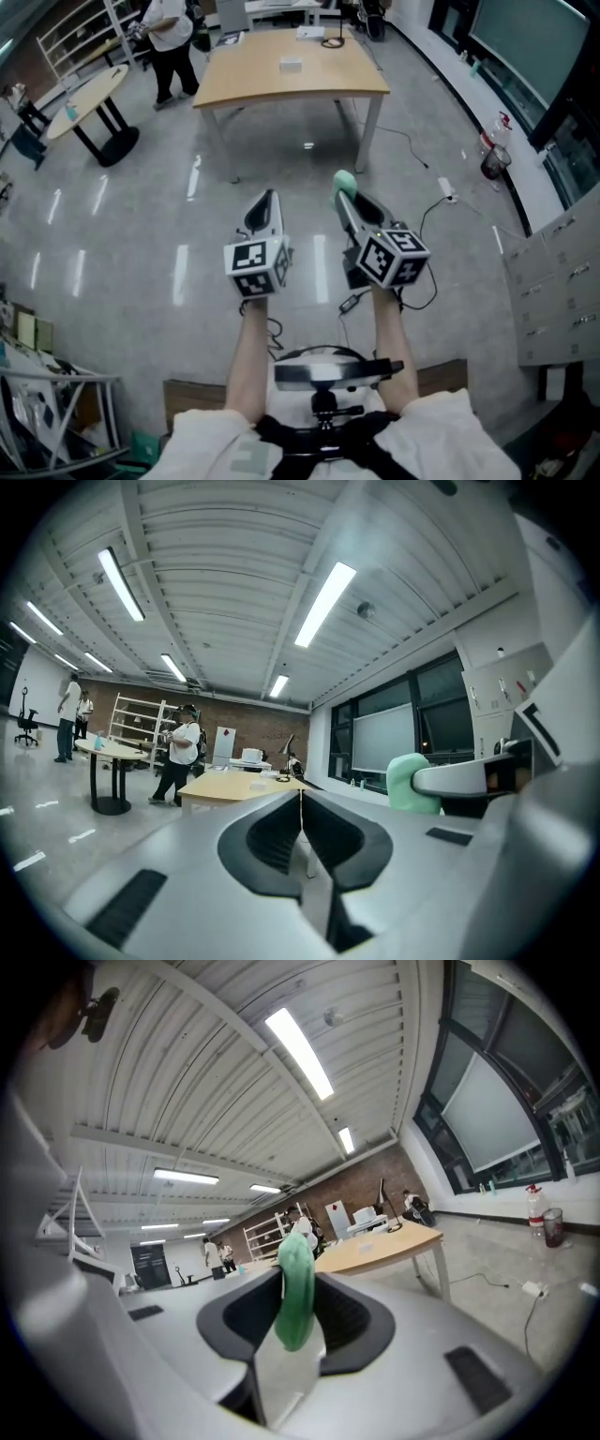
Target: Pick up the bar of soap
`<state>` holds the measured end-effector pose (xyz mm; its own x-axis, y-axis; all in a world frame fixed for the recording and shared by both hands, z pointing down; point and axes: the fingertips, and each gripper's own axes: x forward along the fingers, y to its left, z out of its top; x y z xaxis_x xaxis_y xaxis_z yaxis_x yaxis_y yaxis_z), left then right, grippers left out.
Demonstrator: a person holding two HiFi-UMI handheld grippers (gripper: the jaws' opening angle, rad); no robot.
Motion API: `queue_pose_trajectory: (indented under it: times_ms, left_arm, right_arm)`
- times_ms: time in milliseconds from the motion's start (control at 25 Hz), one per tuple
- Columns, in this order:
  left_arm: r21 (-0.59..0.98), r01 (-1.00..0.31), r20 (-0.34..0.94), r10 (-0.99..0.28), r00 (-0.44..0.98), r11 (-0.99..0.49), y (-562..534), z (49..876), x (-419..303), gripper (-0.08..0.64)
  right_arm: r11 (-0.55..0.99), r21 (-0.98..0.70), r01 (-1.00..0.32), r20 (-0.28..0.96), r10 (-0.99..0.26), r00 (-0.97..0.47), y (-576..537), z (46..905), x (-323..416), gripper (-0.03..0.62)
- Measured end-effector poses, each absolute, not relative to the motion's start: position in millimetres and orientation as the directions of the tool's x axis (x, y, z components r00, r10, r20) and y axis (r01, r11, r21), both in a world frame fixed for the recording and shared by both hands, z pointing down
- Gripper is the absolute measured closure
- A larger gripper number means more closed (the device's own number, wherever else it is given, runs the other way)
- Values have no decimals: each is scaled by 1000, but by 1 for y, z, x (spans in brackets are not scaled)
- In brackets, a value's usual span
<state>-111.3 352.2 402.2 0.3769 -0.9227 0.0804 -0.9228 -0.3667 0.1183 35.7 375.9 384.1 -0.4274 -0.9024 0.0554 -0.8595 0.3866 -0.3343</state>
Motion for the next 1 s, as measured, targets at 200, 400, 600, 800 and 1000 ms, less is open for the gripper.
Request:
queue_pose_trajectory:
  times_ms: [200,400,600,800,1000]
  left_arm:
    - [112,-924,62,-926,373,-364,362,400,-105,545]
    - [103,-936,59,-937,344,-337,369,396,-107,545]
    - [73,-941,59,-941,334,-330,370,407,-112,545]
    - [71,-944,65,-943,326,-322,372,405,-111,545]
    - [68,-947,59,-946,319,-315,374,402,-112,545]
  right_arm:
    - [415,-311,-855,68,-888,-455,388,380,35,479]
    - [425,-309,-851,52,-886,-461,389,380,37,479]
    - [439,-309,-843,34,-881,-471,388,381,35,479]
    - [436,-290,-852,42,-883,-467,391,380,38,479]
    - [448,-296,-844,20,-880,-474,390,379,39,479]
